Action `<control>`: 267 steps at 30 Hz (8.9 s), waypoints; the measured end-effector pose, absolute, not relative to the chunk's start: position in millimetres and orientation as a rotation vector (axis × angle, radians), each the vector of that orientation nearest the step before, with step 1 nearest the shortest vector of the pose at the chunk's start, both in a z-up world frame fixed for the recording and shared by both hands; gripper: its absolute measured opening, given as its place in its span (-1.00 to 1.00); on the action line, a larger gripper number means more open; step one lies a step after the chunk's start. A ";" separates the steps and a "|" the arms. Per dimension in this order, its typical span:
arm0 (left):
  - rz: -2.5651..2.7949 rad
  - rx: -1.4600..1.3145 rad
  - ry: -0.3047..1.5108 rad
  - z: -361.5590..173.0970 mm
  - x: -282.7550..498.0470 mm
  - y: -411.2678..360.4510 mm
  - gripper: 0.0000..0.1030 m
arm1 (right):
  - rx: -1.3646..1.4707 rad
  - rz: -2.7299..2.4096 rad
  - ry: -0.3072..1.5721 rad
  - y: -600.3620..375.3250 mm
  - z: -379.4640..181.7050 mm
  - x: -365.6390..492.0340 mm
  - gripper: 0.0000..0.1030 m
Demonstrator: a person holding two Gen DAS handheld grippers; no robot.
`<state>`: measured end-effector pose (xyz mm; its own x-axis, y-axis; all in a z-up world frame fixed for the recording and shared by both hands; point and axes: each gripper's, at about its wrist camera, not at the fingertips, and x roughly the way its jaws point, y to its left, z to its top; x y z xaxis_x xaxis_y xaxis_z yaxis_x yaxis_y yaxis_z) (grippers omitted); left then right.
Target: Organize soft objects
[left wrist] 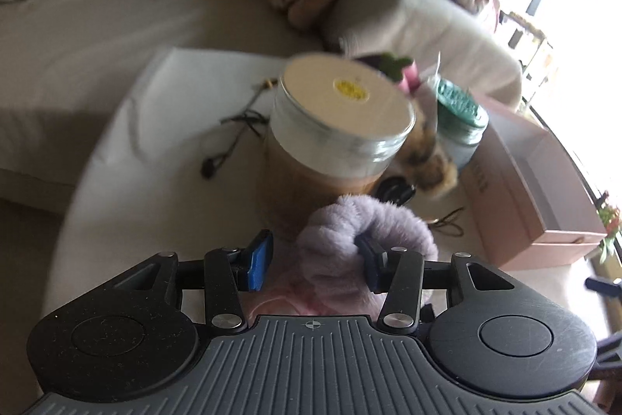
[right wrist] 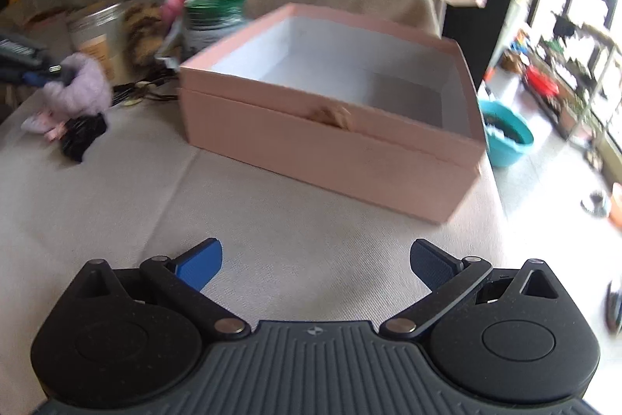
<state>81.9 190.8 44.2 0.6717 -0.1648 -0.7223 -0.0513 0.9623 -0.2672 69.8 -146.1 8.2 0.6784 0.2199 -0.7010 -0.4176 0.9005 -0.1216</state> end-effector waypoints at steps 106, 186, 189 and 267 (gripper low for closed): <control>-0.152 -0.128 0.732 18.3 55.9 88.1 -0.46 | -0.286 0.550 0.498 -87.4 49.6 49.2 0.65; -0.582 -0.217 0.557 121.5 33.0 38.7 -0.47 | -0.064 0.470 0.456 -191.4 85.3 -20.2 -0.78; -0.625 -0.323 0.570 130.4 92.3 19.2 -0.42 | -0.024 0.429 0.449 -213.9 84.0 -13.8 -0.78; -0.403 0.247 0.978 103.8 258.3 135.3 -0.27 | -0.128 0.646 0.664 -56.4 95.5 155.8 0.65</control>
<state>258.3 135.3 103.8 0.4938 -0.2188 -0.8416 0.4379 0.8987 0.0232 155.8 -56.4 95.5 0.6014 0.5162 -0.6098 -0.5949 0.7988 0.0894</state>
